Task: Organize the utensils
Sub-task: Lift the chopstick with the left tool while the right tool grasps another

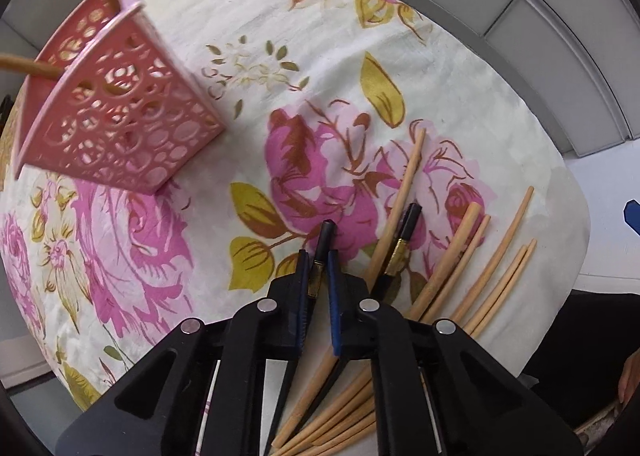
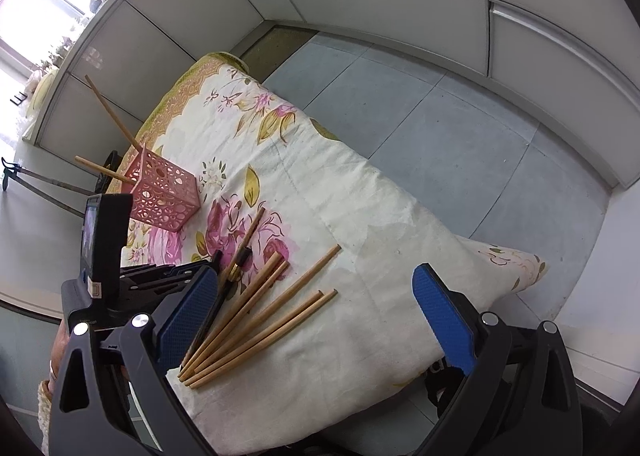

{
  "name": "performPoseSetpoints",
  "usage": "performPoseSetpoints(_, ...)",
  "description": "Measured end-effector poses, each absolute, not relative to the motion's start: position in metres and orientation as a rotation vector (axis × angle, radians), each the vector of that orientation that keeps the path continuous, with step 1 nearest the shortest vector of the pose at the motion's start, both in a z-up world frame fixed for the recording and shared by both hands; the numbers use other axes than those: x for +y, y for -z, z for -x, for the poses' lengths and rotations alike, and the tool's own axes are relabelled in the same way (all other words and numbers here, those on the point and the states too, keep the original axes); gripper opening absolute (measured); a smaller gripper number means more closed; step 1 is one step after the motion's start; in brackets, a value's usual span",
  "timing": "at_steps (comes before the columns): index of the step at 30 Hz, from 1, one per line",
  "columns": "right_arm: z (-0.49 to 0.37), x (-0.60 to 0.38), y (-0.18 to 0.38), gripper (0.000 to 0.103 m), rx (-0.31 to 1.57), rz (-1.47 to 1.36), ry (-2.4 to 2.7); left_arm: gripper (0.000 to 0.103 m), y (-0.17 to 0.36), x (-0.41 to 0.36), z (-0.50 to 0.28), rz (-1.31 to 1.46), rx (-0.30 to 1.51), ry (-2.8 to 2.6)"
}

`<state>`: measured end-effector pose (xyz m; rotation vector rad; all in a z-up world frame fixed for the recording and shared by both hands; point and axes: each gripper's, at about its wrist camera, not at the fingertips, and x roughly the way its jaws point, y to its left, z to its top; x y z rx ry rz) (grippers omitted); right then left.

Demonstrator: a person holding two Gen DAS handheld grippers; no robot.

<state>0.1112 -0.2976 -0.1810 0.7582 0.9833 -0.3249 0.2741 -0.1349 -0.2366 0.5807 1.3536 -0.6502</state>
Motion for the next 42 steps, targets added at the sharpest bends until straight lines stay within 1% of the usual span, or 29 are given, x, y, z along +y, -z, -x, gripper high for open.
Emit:
performPoseSetpoints(4, -0.132, -0.293, 0.173, 0.095, 0.99, -0.709, 0.339, 0.008, 0.206, -0.097, -0.272, -0.425, 1.285, 0.641)
performPoseSetpoints(8, -0.166, -0.283, 0.181, 0.094, 1.088, -0.715, 0.287, 0.007, 0.167, -0.055, -0.267, -0.295, 1.184, 0.611)
performPoseSetpoints(11, -0.195, -0.276, 0.193, 0.083, 1.186, -0.752, 0.258, 0.006, 0.135, -0.026, -0.264, -0.236, 1.096, 0.581)
performPoseSetpoints(13, -0.215, -0.272, 0.207, 0.065, 1.275, -0.782, 0.235, 0.006, 0.114, -0.008, -0.262, -0.185, 1.04, 0.574)
performPoseSetpoints(14, -0.224, -0.27, 0.215, 0.058, 1.322, -0.795, 0.236, 0.006, 0.103, 0.0, -0.259, -0.162, 1.013, 0.571)
performPoseSetpoints(15, -0.23, -0.269, 0.221, 0.047, 1.359, -0.805, 0.255, 0.006, 0.093, 0.006, -0.255, -0.144, 0.986, 0.572)
performPoseSetpoints(16, -0.236, -0.268, 0.227, 0.041, 1.384, -0.814, 0.276, 0.006, 0.079, 0.014, -0.255, -0.132, 0.961, 0.576)
performPoseSetpoints(17, -0.241, -0.268, 0.232, 0.038, 1.405, -0.822, 0.3, 0.006, 0.072, 0.017, -0.252, -0.124, 0.936, 0.578)
performPoseSetpoints(19, -0.248, -0.268, 0.239, 0.029, 1.434, -0.859, 0.321, 0.006, 0.06, 0.022, -0.246, -0.116, 0.892, 0.586)
performPoseSetpoints(24, -0.263, -0.267, 0.241, 0.02, 1.461, -0.934, 0.385, 0.006, 0.039, 0.028, -0.237, -0.095, 0.831, 0.615)
performPoseSetpoints(25, -0.266, -0.267, 0.242, 0.016, 1.467, -0.931, 0.412, 0.006, 0.036, 0.032, -0.236, -0.086, 0.826, 0.615)
performPoseSetpoints(30, -0.279, -0.268, 0.254, 0.011, 1.505, -0.975, 0.489, 0.006, 0.029, 0.042, -0.233, -0.069, 0.808, 0.61)
performPoseSetpoints(32, -0.281, -0.264, 0.26, 0.011, 1.523, -0.978, 0.514, 0.006, 0.026, 0.047, -0.232, -0.058, 0.8, 0.61)
performPoseSetpoints(37, -0.288, -0.243, 0.251, 0.009, 1.489, -0.841, 0.586, 0.006, 0.022, 0.054, -0.231, -0.034, 0.786, 0.6)
performPoseSetpoints(42, -0.278, -0.231, 0.246, 0.007, 1.399, -0.89, 0.523, 0.006, 0.016, 0.059, -0.227, -0.015, 0.766, 0.599)
